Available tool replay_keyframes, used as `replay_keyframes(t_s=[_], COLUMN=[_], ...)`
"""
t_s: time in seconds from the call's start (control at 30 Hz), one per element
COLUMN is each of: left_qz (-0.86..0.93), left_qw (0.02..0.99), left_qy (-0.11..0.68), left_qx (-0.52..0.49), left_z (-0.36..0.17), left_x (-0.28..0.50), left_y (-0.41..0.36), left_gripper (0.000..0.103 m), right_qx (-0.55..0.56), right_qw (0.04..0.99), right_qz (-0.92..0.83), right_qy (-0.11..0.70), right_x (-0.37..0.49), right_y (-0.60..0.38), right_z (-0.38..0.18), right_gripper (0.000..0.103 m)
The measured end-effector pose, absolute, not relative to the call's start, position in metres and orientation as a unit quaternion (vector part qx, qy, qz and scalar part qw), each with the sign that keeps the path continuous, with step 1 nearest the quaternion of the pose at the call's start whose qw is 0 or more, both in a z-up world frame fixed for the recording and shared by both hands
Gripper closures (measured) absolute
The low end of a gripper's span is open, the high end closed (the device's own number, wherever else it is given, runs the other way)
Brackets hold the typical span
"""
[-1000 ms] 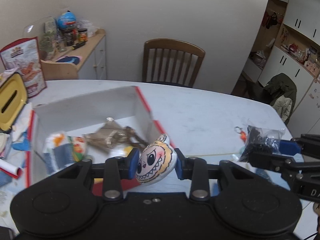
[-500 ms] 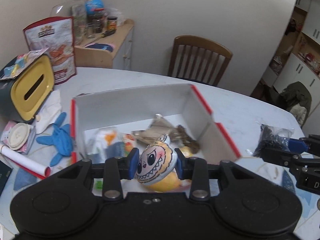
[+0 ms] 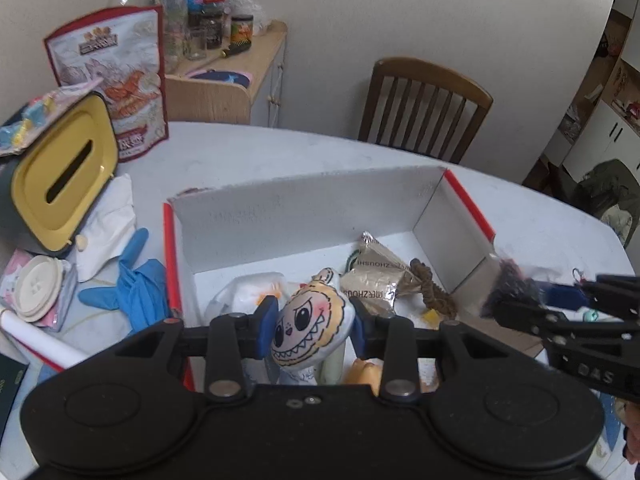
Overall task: Organize objects
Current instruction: 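Carry keychain with left tool and bead bag with right tool into box, then open both tools to release keychain and bead bag in the box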
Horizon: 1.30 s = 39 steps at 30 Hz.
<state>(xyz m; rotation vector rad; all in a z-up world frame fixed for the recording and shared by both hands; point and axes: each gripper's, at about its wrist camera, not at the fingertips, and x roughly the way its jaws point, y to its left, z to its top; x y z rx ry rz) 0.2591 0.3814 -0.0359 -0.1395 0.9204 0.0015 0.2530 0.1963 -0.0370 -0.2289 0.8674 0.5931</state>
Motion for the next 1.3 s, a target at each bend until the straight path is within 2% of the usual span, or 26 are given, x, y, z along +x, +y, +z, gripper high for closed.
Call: replay_keyframes(t_s=[0.53,1.03,1.23,1.3], left_qz=[-0.038,-0.052,-0.051,-0.05], left_qw=[0.865,0.845,0.844,0.844], left_qy=[0.501,0.532,0.533,0.534], left_qx=[-0.008,0.015,0.012,0.01], left_z=[-0.087,-0.103,-0.103,-0.102], left_x=[0.287,0.292,0.291,0.29], left_y=[0.364,0.359,0.359,0.359], left_gripper=[0.067,0.068,0.063,0.057], right_qx=[-0.143,-0.167,-0.17,-0.169], right_qw=[0.836,0.811,0.816,0.817], right_qz=[0.283,0.312,0.309,0.309], right_qy=[0.448,0.465,0.459,0.457], right_x=[0.292,0.294,0.291,0.29], right_y=[0.239,0.256,0.253,0.251], right_z=[-0.079,-0.095,-0.09,-0.087], right_gripper=[0.066,0.065,0.065,0.064])
